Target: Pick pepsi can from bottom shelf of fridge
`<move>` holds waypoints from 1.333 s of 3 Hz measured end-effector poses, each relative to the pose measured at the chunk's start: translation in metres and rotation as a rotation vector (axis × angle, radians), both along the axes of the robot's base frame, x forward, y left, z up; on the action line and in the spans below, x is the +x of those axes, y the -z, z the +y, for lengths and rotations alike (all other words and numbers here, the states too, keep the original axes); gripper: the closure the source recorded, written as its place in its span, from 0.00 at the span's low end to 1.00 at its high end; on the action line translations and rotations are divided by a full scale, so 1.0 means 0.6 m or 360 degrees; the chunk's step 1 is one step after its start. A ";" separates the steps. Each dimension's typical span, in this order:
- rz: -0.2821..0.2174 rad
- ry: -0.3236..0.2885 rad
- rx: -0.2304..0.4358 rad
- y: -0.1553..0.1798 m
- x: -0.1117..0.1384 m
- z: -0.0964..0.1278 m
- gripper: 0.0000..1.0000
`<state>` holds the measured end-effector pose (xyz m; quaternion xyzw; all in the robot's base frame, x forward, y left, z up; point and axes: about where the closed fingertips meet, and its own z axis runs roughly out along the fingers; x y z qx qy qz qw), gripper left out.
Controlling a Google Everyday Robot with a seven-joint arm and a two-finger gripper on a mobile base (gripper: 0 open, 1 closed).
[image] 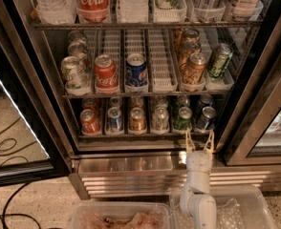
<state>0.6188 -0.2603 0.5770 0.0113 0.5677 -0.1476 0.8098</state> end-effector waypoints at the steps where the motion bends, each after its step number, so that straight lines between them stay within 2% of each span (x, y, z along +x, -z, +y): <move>1: -0.0046 0.0011 -0.0002 -0.014 0.008 -0.004 0.37; 2: -0.0096 0.0005 -0.0008 -0.033 0.041 -0.008 0.36; 4: -0.0095 0.0060 0.0022 -0.031 0.059 -0.026 0.36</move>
Offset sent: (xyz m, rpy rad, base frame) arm 0.0328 -0.0069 0.0319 -0.0197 -0.0854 0.0004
